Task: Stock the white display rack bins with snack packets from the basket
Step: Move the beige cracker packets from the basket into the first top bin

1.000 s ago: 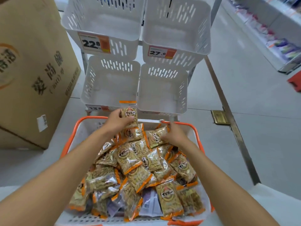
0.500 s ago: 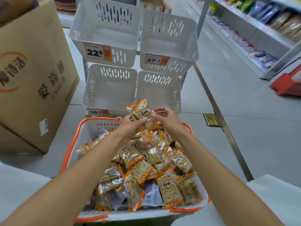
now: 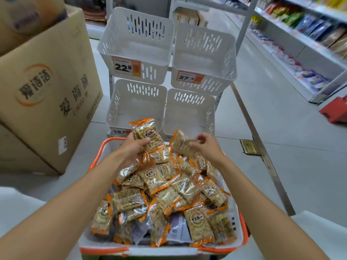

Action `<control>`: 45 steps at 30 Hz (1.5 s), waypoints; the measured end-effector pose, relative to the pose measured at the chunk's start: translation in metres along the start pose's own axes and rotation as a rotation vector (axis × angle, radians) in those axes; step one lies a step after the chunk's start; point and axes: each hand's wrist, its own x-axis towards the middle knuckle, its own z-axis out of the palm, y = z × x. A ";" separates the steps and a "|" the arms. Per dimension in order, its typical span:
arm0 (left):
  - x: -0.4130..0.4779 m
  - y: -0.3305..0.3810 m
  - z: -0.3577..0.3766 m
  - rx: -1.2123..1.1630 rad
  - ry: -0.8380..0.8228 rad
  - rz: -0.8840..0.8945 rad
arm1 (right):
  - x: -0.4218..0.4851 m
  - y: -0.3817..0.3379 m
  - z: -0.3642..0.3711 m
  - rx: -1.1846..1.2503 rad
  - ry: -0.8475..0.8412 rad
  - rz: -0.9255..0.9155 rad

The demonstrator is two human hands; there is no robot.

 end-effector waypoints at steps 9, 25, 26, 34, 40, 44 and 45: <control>0.006 0.052 0.032 -0.121 -0.174 0.035 | 0.031 -0.063 0.048 0.228 -0.132 -0.072; 0.098 0.216 0.003 0.621 0.074 0.683 | 0.171 -0.220 0.044 0.550 -0.632 -0.151; 0.107 0.229 -0.002 0.715 0.105 0.709 | 0.183 -0.229 0.045 0.533 -0.638 -0.167; 0.178 0.273 -0.092 1.106 0.401 0.645 | 0.287 -0.255 0.095 0.224 -0.316 -0.338; 0.201 0.250 -0.122 0.955 0.219 0.576 | 0.336 -0.238 0.160 -0.106 -0.388 -0.496; 0.208 0.249 -0.124 0.890 0.194 0.621 | 0.343 -0.243 0.161 -0.214 -0.677 -0.337; 0.210 0.248 -0.126 0.884 0.197 0.629 | 0.343 -0.246 0.159 -0.139 -0.785 -0.226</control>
